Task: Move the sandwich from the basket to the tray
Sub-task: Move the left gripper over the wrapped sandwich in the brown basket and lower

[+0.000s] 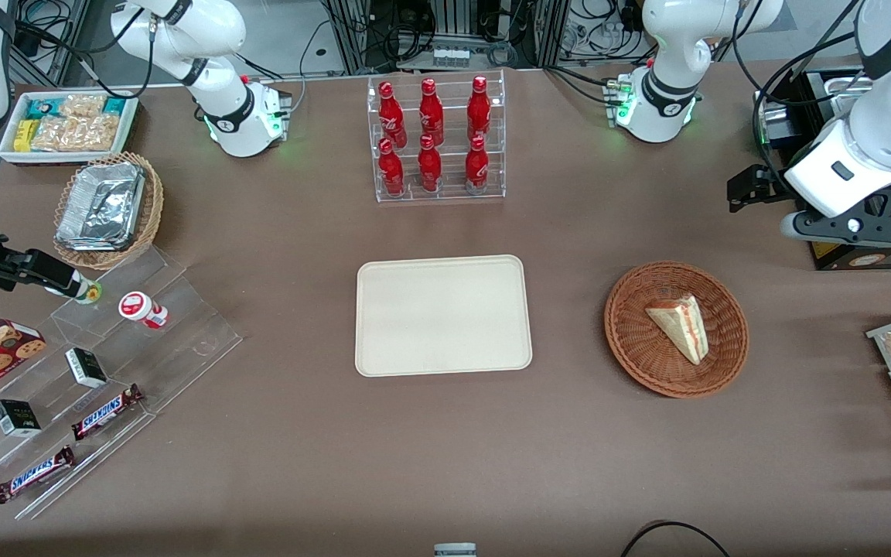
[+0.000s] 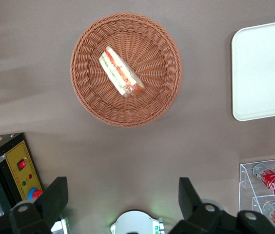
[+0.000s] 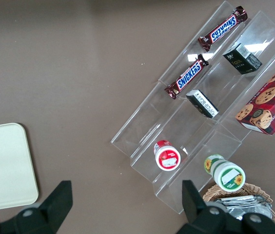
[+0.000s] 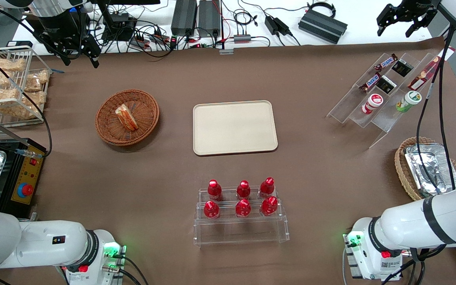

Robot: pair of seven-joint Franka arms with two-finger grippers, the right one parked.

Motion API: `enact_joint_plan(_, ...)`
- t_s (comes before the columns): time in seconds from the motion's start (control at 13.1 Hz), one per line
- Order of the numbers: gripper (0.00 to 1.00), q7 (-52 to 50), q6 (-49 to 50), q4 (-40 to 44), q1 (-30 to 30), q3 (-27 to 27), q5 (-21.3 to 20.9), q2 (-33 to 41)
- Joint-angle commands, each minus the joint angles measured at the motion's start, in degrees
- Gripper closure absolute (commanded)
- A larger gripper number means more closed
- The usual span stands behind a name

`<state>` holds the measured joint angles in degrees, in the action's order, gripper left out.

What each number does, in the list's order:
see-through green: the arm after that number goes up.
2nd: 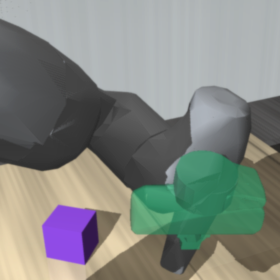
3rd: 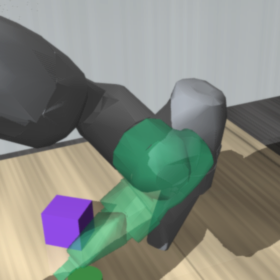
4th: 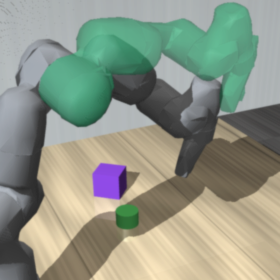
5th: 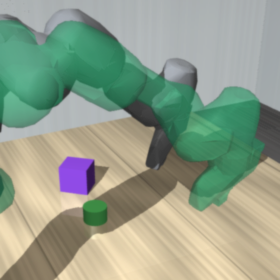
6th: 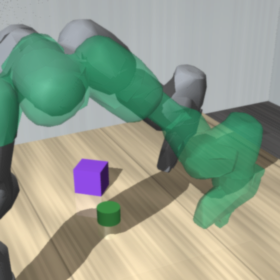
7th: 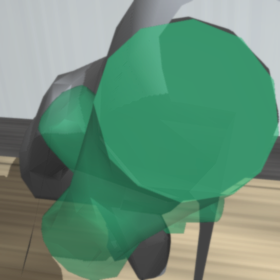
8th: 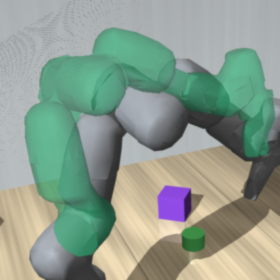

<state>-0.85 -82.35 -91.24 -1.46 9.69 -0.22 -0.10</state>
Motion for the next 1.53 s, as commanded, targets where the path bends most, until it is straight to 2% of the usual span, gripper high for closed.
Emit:
enact_joint_plan(0.0, 0.0, -0.47, 0.0, 0.54, -0.65, 0.24, 0.92, 0.19)
enact_joint_plan(0.15, 0.0, -0.47, -2.02, -0.34, -0.65, 0.15, 0.75, -0.16)
enact_joint_plan(0.38, 0.0, -0.38, -11.04, -8.84, -0.48, 0.24, -0.04, -0.25)
enact_joint_plan(0.99, 0.0, -0.47, -31.18, -24.06, -0.82, 0.06, -0.13, -0.42)
enact_joint_plan(1.45, 0.0, -1.35, -46.49, -31.54, -0.82, -0.73, -0.13, -5.25)
